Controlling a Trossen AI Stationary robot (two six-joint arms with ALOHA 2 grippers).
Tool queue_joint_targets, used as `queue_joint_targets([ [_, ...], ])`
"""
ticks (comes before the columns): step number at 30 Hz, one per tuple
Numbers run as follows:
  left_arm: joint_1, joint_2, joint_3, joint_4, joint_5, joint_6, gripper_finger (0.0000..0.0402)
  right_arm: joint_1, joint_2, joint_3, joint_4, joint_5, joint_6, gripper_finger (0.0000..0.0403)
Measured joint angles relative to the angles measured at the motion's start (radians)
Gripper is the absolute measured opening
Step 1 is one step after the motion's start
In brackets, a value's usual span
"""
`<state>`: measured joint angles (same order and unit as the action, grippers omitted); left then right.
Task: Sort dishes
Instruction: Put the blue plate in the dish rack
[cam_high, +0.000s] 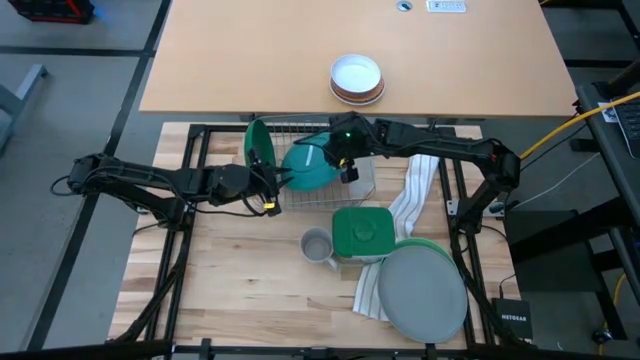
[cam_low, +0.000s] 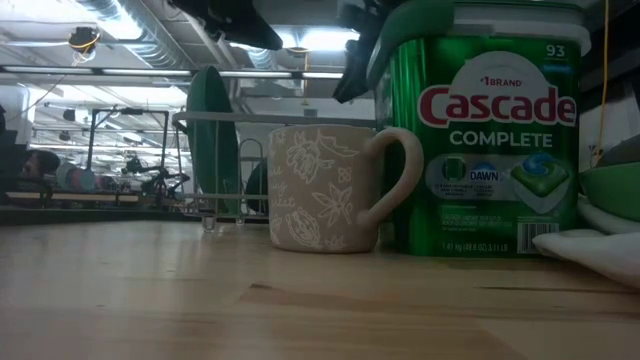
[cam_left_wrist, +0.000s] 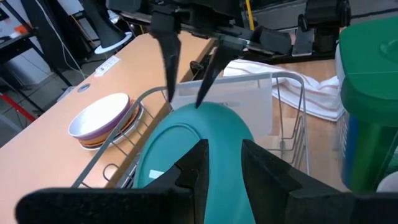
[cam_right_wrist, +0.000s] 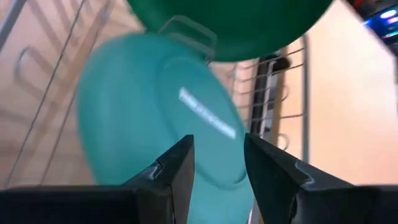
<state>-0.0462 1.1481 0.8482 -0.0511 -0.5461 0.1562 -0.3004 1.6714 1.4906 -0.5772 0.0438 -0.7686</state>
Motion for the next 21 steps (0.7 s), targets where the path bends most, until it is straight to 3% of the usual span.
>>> queue_joint_targets([
  [9, 0.0, 0.0, 0.001, -0.075, 0.0, -0.04, 0.0084, 0.033, 0.001, 0.011, -0.326, 0.001, -0.024, 0.0144],
  [21, 0.0, 0.0, 0.001, -0.073, 0.0, -0.044, 0.0084, 0.074, 0.03, 0.011, -0.239, 0.076, -0.099, 0.0144],
])
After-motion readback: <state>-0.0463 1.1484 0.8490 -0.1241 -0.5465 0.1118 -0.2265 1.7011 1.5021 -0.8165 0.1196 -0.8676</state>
